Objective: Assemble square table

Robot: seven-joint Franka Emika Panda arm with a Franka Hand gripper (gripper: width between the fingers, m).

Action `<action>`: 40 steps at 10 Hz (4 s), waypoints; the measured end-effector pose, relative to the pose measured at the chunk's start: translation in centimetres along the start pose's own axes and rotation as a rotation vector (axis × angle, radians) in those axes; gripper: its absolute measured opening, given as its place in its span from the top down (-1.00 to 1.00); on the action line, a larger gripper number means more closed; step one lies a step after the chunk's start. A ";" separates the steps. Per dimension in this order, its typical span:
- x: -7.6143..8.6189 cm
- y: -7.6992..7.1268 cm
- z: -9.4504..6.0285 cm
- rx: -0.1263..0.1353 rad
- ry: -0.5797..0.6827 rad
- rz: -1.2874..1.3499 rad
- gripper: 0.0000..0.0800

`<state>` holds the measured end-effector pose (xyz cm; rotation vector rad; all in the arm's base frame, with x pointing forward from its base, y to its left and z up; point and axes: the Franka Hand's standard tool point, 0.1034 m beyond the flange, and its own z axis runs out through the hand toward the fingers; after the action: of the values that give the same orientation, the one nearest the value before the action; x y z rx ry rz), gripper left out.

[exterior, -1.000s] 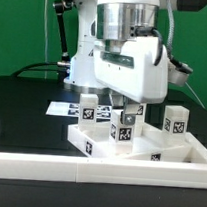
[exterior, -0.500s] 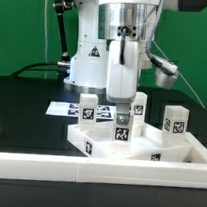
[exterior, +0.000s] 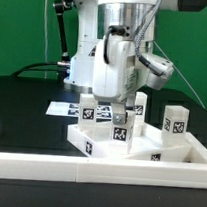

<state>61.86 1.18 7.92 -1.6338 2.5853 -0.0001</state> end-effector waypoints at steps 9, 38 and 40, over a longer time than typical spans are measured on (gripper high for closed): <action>0.2 0.2 0.0 -0.046 -0.006 -0.554 -0.62; 0.2 0.2 -0.1 0.010 0.032 -0.834 0.27; 0.1 0.2 -0.1 0.019 0.030 -0.684 0.27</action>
Offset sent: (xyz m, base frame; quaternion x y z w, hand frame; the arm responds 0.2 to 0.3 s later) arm 0.0000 0.0000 0.0000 0.0000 0.0000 0.0000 1.0000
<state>61.62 1.17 7.96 -2.4193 1.9011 -0.0923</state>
